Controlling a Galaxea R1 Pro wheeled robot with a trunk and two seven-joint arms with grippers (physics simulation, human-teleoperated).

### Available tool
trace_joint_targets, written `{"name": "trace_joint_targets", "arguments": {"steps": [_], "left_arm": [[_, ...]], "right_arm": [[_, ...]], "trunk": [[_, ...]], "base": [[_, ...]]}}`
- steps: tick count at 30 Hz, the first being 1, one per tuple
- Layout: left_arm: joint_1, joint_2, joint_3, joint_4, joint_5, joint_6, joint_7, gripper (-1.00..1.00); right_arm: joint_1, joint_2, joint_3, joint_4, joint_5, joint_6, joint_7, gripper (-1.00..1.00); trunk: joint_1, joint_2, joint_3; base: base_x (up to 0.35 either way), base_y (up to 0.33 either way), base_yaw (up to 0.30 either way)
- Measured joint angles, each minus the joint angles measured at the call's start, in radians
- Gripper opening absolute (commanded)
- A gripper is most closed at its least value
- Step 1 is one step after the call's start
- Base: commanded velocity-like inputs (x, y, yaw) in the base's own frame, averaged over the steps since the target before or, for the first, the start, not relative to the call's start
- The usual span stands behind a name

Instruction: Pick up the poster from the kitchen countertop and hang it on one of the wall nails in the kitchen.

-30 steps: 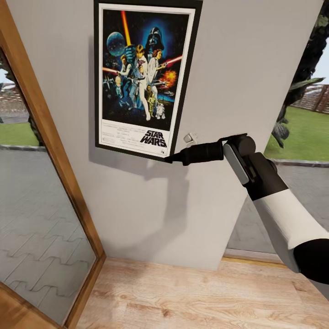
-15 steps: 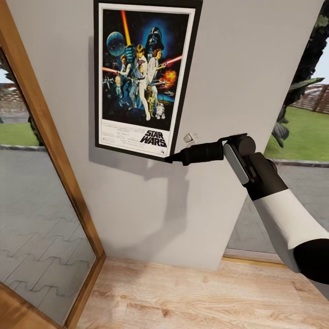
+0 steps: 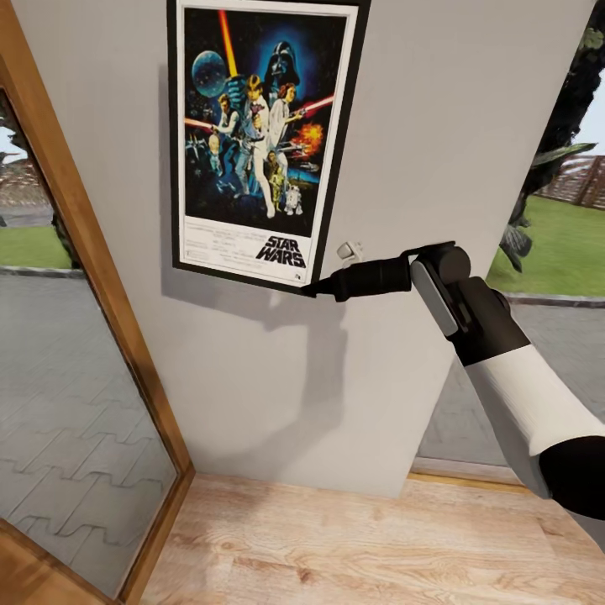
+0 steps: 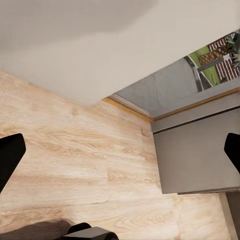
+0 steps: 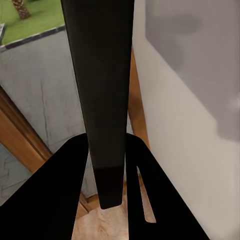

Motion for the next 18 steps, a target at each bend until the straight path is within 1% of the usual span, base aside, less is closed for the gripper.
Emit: {"name": "trace_joint_targets", "arguments": {"steps": [8,11,13,18], "left_arm": [[0.0,0.0,0.0,0.0,0.0,0.0,0.0,1.0],[0.0,0.0,0.0,0.0,0.0,0.0,0.0,1.0],[0.0,0.0,0.0,0.0,0.0,0.0,0.0,1.0],[0.0,0.0,0.0,0.0,0.0,0.0,0.0,1.0]], "right_arm": [[-0.001,0.0,0.0,0.002,0.0,0.001,0.0,-1.0],[-0.001,0.0,0.001,0.002,0.009,0.002,0.0,-1.0],[-0.001,0.0,0.0,0.002,0.024,0.003,0.0,-1.0],[-0.001,0.0,0.0,0.002,0.04,0.003,0.001,-1.0]], "trunk": [[0.0,0.0,0.0],[0.0,0.0,0.0],[0.0,0.0,0.0],[0.0,0.0,0.0]], "base": [[0.0,0.0,0.0],[0.0,0.0,0.0],[0.0,0.0,0.0],[0.0,0.0,0.0]]}}
